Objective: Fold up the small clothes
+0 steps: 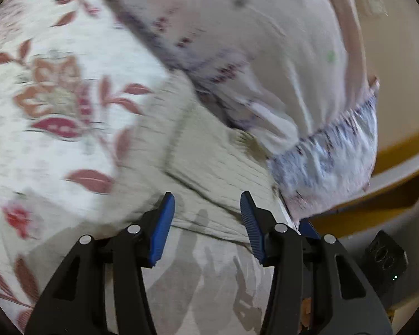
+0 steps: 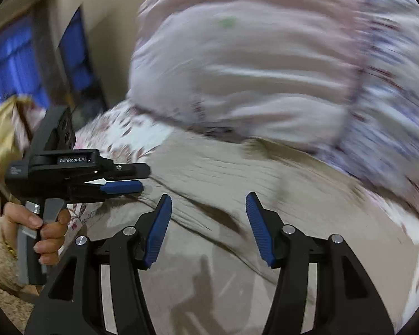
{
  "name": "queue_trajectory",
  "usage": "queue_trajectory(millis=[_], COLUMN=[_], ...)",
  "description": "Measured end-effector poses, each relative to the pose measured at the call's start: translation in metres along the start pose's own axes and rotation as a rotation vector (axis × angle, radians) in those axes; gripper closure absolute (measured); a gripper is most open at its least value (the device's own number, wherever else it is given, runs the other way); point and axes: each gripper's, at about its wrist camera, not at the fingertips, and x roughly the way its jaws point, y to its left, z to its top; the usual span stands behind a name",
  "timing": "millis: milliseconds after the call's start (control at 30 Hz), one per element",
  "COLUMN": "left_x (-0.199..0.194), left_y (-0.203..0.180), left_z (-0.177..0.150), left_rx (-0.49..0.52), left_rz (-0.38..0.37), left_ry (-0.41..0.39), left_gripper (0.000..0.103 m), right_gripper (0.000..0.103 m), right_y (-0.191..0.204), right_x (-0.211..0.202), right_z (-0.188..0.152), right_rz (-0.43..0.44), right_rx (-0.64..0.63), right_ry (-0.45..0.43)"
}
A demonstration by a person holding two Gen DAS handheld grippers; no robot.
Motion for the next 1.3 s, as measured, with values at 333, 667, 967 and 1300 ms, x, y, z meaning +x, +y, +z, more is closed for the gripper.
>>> queue_trajectory(millis=[333, 667, 967, 1300], left_x=[-0.001, 0.003, 0.007, 0.007], left_y=[0.021, 0.016, 0.005, 0.004], left_z=[0.002, 0.001, -0.001, 0.0], left_rx=[-0.011, 0.019, 0.074, 0.081], left_rz=[-0.003, 0.011, -0.015, -0.047], left_ry=[0.007, 0.007, 0.025, 0.045], left_gripper=[0.064, 0.064, 0.044, 0.034], right_gripper=[0.064, 0.094, 0.093, 0.057], right_y=[0.025, -0.07, -0.163, -0.216], right_x=[0.084, -0.004, -0.076, -0.101], right_z=[-0.001, -0.008, -0.113, -0.138], right_rz=[-0.103, -0.058, -0.123, -0.184], right_rx=[-0.109, 0.424, 0.891, 1.101], right_ry=[0.149, -0.09, -0.087, -0.13])
